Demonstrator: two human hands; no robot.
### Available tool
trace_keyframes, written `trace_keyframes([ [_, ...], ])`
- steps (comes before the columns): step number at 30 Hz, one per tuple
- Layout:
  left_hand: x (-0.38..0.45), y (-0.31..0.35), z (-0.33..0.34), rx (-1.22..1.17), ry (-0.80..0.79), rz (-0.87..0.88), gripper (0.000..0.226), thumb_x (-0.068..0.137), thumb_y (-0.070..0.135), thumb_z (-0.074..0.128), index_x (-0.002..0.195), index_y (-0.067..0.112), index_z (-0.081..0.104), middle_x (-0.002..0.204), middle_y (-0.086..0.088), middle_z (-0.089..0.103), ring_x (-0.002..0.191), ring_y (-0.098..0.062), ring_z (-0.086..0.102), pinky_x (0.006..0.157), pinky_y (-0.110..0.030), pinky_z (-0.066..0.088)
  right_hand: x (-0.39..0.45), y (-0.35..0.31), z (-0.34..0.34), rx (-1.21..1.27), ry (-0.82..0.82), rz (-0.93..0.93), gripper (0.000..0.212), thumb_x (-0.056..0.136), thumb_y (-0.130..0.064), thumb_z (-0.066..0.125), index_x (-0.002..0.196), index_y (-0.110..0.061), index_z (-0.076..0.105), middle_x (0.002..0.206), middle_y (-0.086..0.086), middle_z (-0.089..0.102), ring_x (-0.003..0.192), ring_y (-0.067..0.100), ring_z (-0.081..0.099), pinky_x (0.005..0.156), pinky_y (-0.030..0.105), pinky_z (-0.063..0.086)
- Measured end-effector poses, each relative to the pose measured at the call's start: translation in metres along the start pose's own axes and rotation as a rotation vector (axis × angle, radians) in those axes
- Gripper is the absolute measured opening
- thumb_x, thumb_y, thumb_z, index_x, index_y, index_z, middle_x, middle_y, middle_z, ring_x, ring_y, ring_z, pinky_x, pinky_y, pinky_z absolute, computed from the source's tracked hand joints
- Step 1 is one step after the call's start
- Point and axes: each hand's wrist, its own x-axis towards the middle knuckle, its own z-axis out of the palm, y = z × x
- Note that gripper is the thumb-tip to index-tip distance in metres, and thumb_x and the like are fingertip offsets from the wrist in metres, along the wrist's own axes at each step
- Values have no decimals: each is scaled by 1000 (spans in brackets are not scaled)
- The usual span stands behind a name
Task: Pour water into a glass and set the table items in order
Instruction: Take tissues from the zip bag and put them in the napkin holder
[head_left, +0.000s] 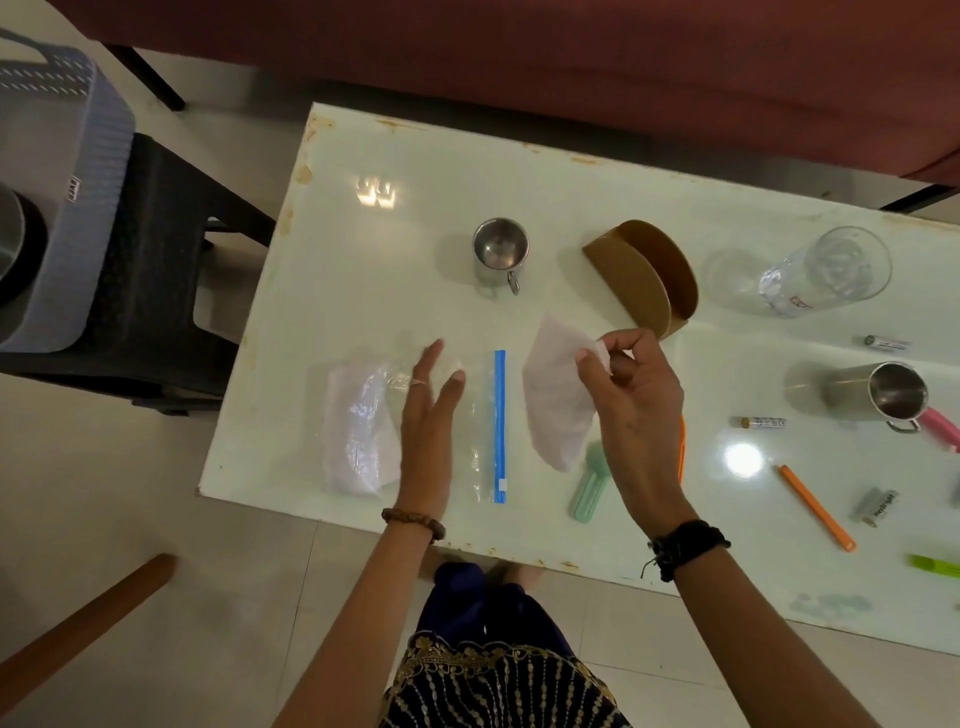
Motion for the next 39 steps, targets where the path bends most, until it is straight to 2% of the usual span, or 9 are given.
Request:
trace_keyframes([
  [4,-20,21,33,-296,-267,-65,43,88,49,40,129,38,46,134,17,51,125,-3,46,103,-25,37,-11,-18,13,-138,4,-113,11,89,-30,58,80,-30,51,70,-25,62,64,-4,58,54,8,43],
  [7,-24,27,42,-635,-301,-250,63,84,55,38,134,18,45,125,3,62,119,-16,55,90,-28,51,-22,-27,25,-113,-164,-107,21,85,-43,60,102,-31,61,90,-27,66,86,-6,65,72,10,51],
  [11,-22,29,32,-818,-267,-340,71,84,68,30,133,20,48,137,-3,52,129,-23,44,106,-37,36,-24,-28,21,19,-249,-103,31,89,-35,54,117,-26,60,109,-20,64,101,-11,59,85,8,48],
  [15,-17,29,23,-804,-354,-369,79,81,74,25,132,20,50,137,-1,52,124,-19,49,105,-35,37,-16,-20,11,-134,-228,-191,28,90,-18,59,116,-28,62,111,-21,60,98,-15,57,91,8,45],
  [22,-18,35,27,-670,-373,-368,56,88,58,30,134,30,44,130,-1,54,124,-27,49,98,-38,44,-19,-14,17,-222,-246,-213,31,83,-28,67,113,-22,67,114,-13,66,104,1,61,94,25,50],
  [27,-18,35,32,-573,-396,-236,39,97,40,25,133,49,35,118,4,55,88,-7,63,72,-24,56,-22,-20,22,-136,-221,-149,33,82,-37,64,111,-24,68,100,-25,63,91,-4,63,85,15,49],
  [31,-20,35,34,-535,-393,-240,38,99,33,18,119,52,44,132,2,51,117,-17,52,95,-36,48,-21,-22,24,-26,-184,-33,9,85,-30,61,86,-36,69,75,-36,62,79,-15,62,81,9,47],
  [34,-23,37,34,-518,-422,-225,38,100,29,16,121,49,41,129,1,53,116,-14,55,98,-38,45,-16,-22,24,-35,-134,-32,30,87,-16,63,74,-43,59,65,-33,63,73,-11,63,75,7,49],
  [39,-22,40,32,-503,-427,-225,41,100,30,17,135,44,31,115,4,62,107,-14,59,96,-41,45,-12,-23,25,49,-109,23,8,86,-21,63,80,-24,67,82,-6,70,81,14,69,81,36,57],
])
